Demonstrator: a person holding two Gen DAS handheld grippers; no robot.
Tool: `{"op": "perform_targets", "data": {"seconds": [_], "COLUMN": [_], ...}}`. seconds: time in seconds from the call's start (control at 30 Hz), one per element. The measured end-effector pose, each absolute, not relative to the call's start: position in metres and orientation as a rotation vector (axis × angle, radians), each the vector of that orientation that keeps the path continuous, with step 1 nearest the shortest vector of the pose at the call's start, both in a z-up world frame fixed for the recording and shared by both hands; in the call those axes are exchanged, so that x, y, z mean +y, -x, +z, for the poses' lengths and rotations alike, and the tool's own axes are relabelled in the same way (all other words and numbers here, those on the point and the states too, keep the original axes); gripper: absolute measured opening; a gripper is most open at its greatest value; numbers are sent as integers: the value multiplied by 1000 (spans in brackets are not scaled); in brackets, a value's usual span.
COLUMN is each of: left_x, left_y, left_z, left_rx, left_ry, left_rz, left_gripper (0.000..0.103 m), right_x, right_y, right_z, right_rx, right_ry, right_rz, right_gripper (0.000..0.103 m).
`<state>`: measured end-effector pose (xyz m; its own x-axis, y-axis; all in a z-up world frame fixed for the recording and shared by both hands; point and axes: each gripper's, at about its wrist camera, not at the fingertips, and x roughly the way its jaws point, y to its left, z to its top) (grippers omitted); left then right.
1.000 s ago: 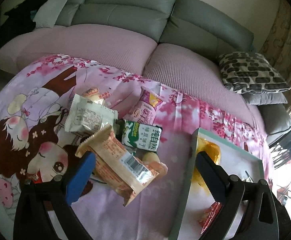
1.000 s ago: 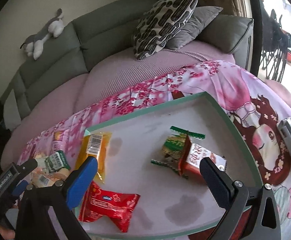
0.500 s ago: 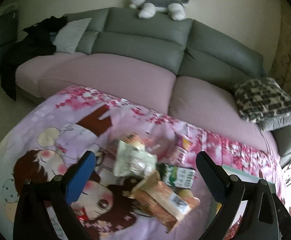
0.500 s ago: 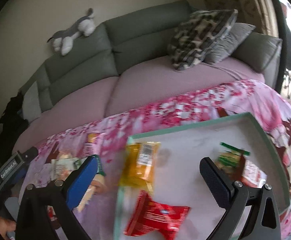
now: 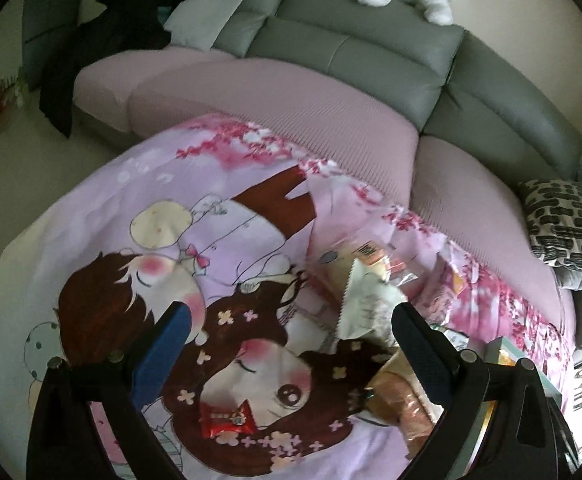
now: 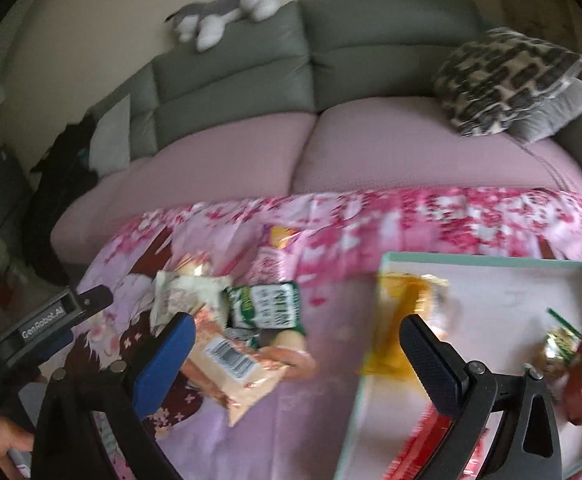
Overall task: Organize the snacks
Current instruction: 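Grasp the beige barcoded bread bag with right tool while left tool grasps green-white biscuit packet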
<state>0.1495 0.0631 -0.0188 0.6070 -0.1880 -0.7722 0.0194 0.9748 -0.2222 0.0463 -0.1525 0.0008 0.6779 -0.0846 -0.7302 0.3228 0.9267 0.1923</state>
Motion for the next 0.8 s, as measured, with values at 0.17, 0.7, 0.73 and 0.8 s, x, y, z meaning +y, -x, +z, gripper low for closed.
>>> {"op": "perform_targets", "data": {"seconds": [0.17, 0.7, 0.73, 0.8], "left_x": [55, 68, 71, 72], "left_y": [-158, -169, -170, -168], "left_z": [-45, -89, -90, -88], "left_rx": [1030, 1198, 1208, 1207], "left_ry": [159, 236, 265, 279], "left_rz": [-128, -54, -56, -55], "left_gripper": [100, 100, 100, 100], "right_x": [-130, -91, -90, -89], "right_y": [-66, -93, -93, -92], "right_z": [-19, -56, -56, -55], "right_rx": [877, 980, 979, 974], "right_ry": [-258, -90, -80, -74], "right_rz": [-176, -70, -73, -70], "right_gripper": [103, 97, 92, 84]}}
